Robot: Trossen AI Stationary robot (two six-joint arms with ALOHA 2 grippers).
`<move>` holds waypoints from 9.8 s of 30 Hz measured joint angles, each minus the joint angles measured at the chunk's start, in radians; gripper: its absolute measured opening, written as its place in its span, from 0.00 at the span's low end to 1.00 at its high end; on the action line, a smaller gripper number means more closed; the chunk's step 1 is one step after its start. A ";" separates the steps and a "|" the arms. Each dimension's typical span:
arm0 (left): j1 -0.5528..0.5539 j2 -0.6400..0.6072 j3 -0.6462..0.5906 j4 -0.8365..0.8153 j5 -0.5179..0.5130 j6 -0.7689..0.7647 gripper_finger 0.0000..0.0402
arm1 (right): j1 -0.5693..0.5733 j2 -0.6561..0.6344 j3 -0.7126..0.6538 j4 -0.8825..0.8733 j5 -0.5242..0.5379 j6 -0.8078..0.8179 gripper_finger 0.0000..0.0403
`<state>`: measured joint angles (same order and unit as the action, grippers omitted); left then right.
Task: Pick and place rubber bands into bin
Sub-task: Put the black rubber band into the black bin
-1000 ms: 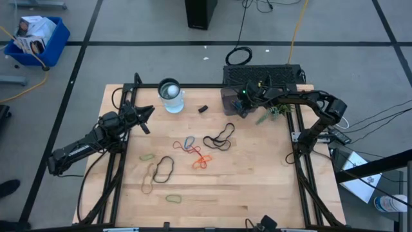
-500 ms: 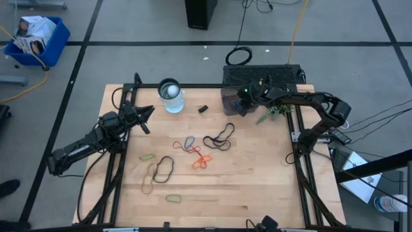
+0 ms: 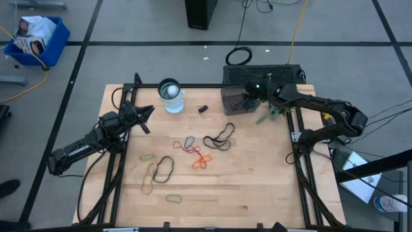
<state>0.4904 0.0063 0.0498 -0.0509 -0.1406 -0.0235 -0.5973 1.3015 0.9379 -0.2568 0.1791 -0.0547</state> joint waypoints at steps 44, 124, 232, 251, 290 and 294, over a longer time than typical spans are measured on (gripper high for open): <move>0.000 0.000 0.000 -0.003 0.000 -0.004 0.17 | 0.522 0.332 0.001 0.074 -0.235 0.069 0.29; 0.000 0.000 0.000 -0.005 0.000 0.002 0.17 | 0.309 -0.216 0.001 0.420 0.114 -0.037 0.00; 0.000 0.000 0.000 -0.005 -0.001 0.042 0.17 | 0.311 -0.063 0.001 0.080 -0.061 -0.068 0.31; 0.000 0.000 0.000 -0.005 0.000 0.039 0.17 | 0.351 0.205 0.001 -0.122 -0.024 0.093 0.31; 0.000 0.000 0.000 -0.005 0.000 0.038 0.17 | 0.349 0.397 0.001 -0.114 -0.054 0.287 0.05; 0.000 0.000 0.000 -0.005 0.000 0.038 0.17 | 0.349 0.397 0.001 -0.113 -0.052 0.273 0.02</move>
<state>0.4904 0.0063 0.0498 -0.0563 -0.1410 0.0143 -0.2485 1.6989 0.9390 -0.3697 0.1272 0.2183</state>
